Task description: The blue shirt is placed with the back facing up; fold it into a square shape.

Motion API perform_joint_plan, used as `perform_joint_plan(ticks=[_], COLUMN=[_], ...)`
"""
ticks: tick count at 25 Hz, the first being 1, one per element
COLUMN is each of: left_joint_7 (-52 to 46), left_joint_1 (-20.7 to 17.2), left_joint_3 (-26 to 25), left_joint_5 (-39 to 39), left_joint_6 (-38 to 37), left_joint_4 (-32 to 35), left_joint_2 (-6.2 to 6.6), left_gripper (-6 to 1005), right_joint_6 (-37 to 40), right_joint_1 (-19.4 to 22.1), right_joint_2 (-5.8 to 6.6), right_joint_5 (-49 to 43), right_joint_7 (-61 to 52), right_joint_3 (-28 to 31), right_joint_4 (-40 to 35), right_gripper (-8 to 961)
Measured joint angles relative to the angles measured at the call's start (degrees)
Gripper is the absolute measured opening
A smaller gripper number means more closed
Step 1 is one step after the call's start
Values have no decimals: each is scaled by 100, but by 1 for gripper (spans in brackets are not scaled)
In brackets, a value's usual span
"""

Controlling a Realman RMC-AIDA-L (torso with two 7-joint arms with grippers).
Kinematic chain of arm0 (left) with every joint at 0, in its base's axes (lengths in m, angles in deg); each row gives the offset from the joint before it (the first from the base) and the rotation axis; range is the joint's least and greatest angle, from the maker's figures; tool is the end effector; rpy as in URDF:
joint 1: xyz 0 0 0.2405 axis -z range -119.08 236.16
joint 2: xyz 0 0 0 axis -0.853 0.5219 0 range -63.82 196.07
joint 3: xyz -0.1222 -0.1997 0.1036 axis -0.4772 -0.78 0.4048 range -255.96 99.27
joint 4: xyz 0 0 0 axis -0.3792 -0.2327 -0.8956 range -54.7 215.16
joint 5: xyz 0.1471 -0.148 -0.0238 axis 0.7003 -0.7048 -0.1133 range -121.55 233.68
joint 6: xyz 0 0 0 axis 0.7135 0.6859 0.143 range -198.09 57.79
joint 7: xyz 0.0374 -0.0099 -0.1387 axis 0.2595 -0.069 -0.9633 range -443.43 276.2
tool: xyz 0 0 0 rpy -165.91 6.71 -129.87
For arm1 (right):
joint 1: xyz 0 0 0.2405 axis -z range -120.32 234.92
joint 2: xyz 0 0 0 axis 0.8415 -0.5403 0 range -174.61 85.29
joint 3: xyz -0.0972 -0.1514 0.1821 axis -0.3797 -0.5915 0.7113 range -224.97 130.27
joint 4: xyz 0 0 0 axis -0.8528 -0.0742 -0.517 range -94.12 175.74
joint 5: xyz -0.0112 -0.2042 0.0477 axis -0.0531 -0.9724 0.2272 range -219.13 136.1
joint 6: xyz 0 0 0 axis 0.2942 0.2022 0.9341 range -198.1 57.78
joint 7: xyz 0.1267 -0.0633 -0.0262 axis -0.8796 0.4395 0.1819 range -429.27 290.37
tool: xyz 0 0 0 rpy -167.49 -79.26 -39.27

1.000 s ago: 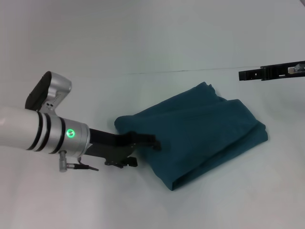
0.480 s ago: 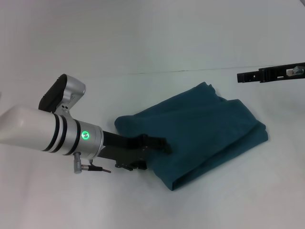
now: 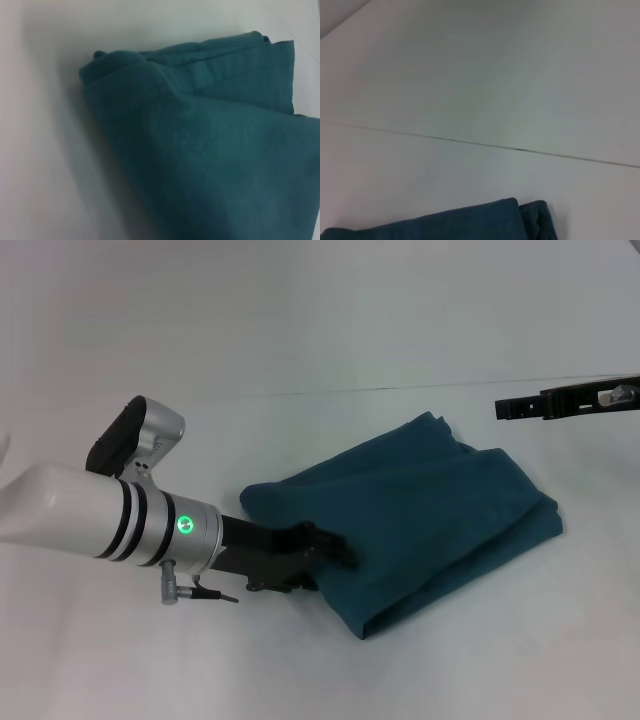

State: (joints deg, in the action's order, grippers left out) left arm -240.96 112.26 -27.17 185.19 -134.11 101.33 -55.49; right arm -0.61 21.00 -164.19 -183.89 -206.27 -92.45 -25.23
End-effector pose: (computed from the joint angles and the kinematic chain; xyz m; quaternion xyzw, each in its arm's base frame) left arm -0.1876 0.3913 -0.0975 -0.7095 -0.6984 -0.0820 0.0471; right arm 0.2375 0.4175 0.0826 -0.8226 0.4430 0.0819 0.3470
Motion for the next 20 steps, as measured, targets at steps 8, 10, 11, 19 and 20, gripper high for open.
perform_joint_plan(ticks=[8,10,11,19,20], left_joint_7=[-57,-58,-57,46,65], left_joint_1=[59,60,59,-37,-77], left_joint_3=[129,129,129,129,129], left_joint_5=[11,12,14,17,17], left_joint_6=[64,69,69,-281,-350], left_joint_4=[-27,-27,-27,151,200], left_joint_2=[-20,-20,-20,155,207], left_gripper=[543,475,442,239,231], right_joint_6=[-36,-37,-38,-83,-83], right_joint_1=[-15,-15,-12,16,16], right_joint_2=[-12,-17,-18,-18,-17], right_joint_5=[9,9,9,9,9], right_joint_7=[64,66,67,77,77], right_joint_3=[1,1,1,7,7], right_joint_4=[18,20,21,33,32], right_gripper=[778,778,778,778,779])
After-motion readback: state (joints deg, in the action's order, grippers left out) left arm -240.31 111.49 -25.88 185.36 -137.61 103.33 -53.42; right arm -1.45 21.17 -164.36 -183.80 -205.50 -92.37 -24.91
